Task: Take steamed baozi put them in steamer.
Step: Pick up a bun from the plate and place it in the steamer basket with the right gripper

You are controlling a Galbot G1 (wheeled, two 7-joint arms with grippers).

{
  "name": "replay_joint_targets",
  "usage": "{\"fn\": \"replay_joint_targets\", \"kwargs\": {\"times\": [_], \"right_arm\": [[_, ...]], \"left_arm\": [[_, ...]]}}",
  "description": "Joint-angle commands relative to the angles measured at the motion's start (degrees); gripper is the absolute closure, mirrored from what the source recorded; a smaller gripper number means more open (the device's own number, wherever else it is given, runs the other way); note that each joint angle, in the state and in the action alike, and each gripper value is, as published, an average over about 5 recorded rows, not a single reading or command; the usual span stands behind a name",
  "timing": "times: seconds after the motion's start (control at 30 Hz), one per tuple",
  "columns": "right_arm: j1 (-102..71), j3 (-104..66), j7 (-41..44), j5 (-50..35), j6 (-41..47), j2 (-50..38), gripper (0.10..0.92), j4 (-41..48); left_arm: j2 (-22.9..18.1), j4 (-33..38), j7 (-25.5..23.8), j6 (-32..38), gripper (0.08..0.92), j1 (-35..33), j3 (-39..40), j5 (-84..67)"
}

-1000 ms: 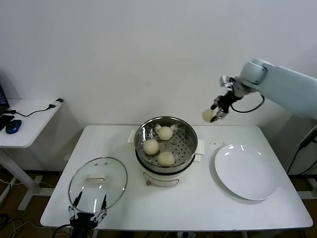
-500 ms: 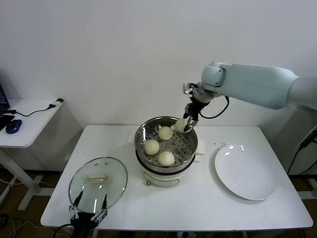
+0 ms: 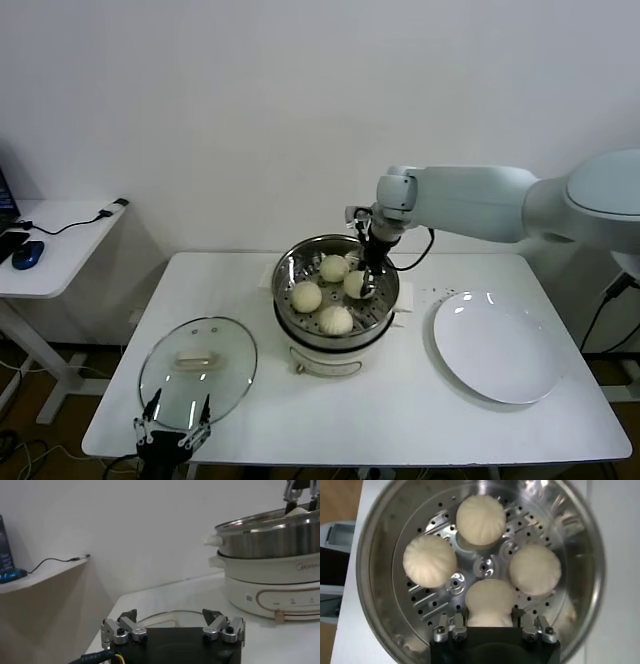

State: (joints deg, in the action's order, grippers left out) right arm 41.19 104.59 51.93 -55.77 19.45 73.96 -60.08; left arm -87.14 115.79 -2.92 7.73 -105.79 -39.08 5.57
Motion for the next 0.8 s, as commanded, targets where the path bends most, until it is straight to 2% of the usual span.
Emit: {"fn": "replay_joint_targets", "kwargs": {"times": [0.03, 0.17, 0.33, 0.43, 0.63, 0.8], "right_arm": [[-2.43, 1.16, -1.44, -0.30, 0.55, 1.56, 0.438, 0.89], [-2.09, 0.74, -1.90, -1.02, 1.10, 1.43, 0.392, 1.03], [-0.76, 0.41, -0.94, -1.73, 1.18, 0.66, 0.264, 0.55], [0.55, 0.14, -0.08, -1.91, 0.94, -0.49, 0.215, 0.12], [4.68, -1.06, 2.54, -2.36, -2.28, -5.17, 0.203, -1.21], [7.88, -3.43, 0.95, -5.96, -7.33, -13.74, 0.203, -4.08]], "left_arm": [[0.00, -0.44, -0.05, -0.19, 0.177, 0.33, -0.02, -0.06], [-0.02, -0.39, -0.06, -0.25, 0.177, 0.44, 0.07, 0.03], [0.02, -0.30, -0.04, -0.24, 0.177, 0.42, -0.03, 0.04], [0.05, -0.20, -0.02, -0.23, 0.177, 0.35, -0.06, 0.04], [0.10, -0.11, -0.10, -0.46, 0.177, 0.77, 0.02, 0.21], [0.40, -0.32, -0.06, -0.55, 0.177, 1.08, -0.17, 0.29]]}}
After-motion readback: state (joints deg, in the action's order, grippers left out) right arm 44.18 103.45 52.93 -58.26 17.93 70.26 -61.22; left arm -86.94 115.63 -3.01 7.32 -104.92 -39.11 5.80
